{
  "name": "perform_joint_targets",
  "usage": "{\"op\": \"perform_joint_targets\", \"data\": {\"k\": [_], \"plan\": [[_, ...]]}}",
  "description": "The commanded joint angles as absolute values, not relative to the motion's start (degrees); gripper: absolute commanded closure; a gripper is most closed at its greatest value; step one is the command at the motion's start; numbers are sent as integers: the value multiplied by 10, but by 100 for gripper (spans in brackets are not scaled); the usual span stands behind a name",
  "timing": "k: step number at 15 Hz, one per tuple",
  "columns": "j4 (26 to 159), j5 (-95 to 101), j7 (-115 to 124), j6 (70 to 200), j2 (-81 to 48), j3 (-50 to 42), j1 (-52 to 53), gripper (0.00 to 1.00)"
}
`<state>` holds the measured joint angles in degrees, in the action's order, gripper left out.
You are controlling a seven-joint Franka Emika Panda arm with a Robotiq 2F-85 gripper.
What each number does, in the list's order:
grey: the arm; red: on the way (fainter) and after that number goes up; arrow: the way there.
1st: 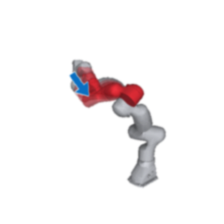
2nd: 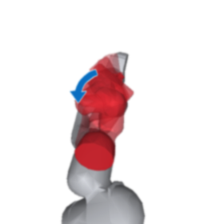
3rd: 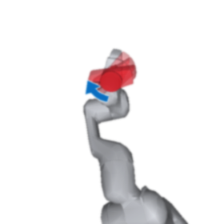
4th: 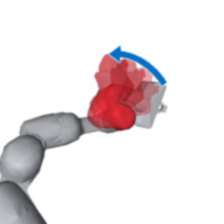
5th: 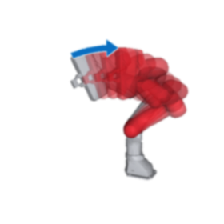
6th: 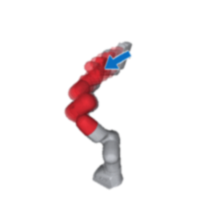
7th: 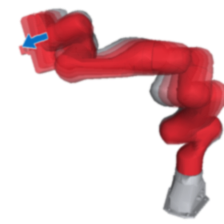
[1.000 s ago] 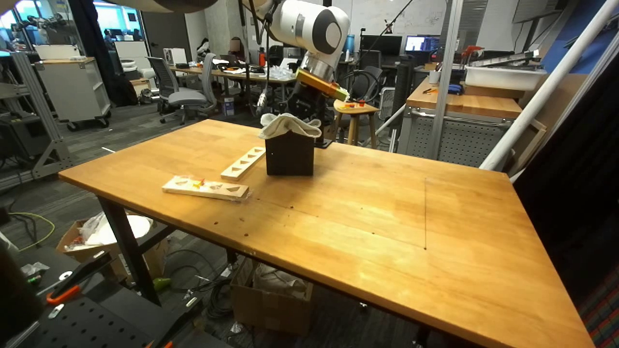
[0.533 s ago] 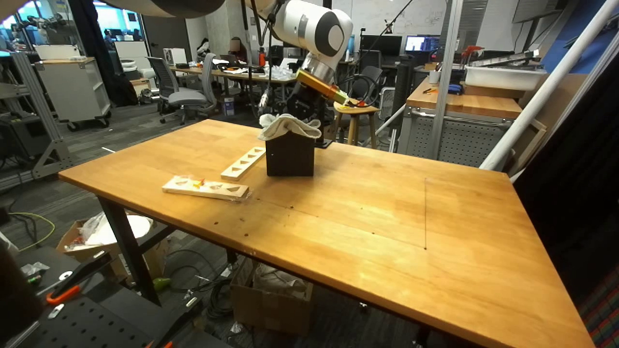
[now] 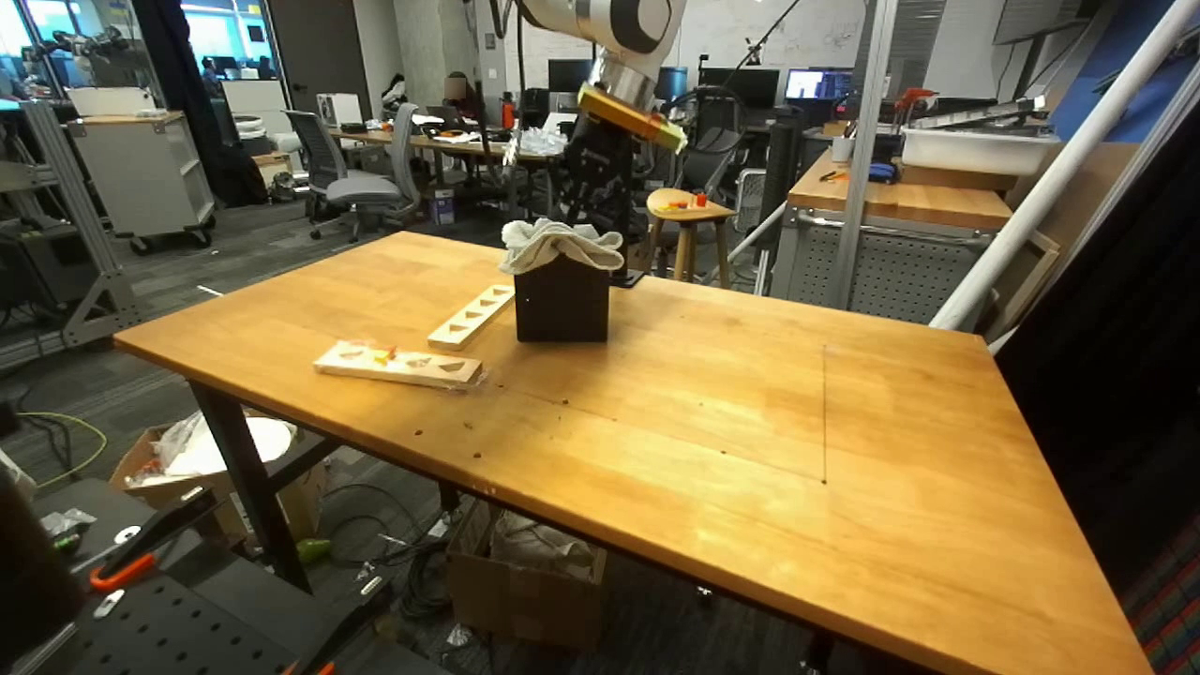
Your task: Pick up the cloth and put it in the box, then remove it and fold it on the table
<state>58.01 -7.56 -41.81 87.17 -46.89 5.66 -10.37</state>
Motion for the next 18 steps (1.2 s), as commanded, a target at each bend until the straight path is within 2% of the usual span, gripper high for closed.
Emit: {"op": "perform_joint_targets", "data": {"k": [1, 18], "plan": [[634, -70, -408, 907, -391, 49, -104, 97], [1045, -81, -315, 1110, -114, 23, -90, 97]]}}
